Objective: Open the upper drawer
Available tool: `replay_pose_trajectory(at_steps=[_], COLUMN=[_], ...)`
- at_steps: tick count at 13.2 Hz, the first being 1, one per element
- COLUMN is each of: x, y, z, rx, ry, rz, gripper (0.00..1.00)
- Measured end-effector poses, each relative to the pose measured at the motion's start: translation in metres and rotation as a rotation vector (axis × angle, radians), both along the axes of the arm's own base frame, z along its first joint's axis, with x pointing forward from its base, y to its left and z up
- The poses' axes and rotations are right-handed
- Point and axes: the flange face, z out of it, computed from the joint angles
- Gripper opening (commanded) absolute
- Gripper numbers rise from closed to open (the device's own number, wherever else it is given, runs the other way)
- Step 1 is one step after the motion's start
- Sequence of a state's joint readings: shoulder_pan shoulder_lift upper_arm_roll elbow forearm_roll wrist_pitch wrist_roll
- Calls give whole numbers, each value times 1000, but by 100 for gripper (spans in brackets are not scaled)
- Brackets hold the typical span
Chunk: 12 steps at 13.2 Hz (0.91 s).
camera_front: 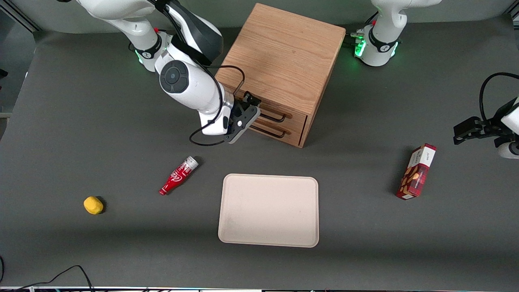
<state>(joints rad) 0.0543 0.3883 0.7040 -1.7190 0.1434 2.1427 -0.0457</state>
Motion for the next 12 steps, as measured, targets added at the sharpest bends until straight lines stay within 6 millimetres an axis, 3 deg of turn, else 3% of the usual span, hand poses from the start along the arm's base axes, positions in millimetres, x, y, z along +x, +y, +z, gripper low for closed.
replay_pose_trajectory(at_steps=[5,12], x=[-7,-2], y=[4,0], z=[-28,-31], rx=[25,11], ry=[-25,-71], rz=[-20,26], gripper=[100,100])
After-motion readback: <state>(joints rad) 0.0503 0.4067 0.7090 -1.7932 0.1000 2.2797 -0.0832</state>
